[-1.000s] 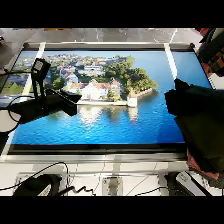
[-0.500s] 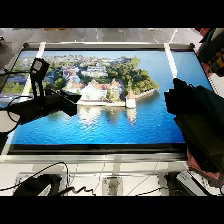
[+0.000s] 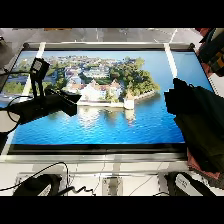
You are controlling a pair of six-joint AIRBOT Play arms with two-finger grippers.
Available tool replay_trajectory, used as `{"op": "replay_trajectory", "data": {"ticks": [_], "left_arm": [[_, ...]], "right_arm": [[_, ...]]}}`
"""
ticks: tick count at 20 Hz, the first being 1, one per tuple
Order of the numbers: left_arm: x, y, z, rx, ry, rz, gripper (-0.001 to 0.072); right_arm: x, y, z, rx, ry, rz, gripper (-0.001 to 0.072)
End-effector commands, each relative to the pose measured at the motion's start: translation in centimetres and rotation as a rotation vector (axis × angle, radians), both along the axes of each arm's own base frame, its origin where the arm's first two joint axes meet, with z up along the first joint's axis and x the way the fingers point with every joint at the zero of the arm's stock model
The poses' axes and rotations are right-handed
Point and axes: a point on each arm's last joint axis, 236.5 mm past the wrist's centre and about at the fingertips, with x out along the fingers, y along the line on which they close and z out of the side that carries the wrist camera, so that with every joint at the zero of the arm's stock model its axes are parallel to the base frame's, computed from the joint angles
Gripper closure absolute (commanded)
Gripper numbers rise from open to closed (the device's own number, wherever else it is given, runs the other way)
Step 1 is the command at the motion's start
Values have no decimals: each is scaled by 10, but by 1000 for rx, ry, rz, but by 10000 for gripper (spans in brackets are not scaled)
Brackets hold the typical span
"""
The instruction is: Fold the clothes and pants, and hang the long-sleeved shirts on hangers.
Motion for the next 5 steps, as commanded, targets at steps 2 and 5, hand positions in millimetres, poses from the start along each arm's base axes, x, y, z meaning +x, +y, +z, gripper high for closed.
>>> {"op": "replay_trajectory", "data": {"ticks": [2,5], "left_arm": [[0,0,1,-1,-2,1,691],[0,0,1,-1,-2,1,691]], "right_arm": [[42,107,19,-209,-89,456,680],[46,137,23,-210,-119,530,679]]}}
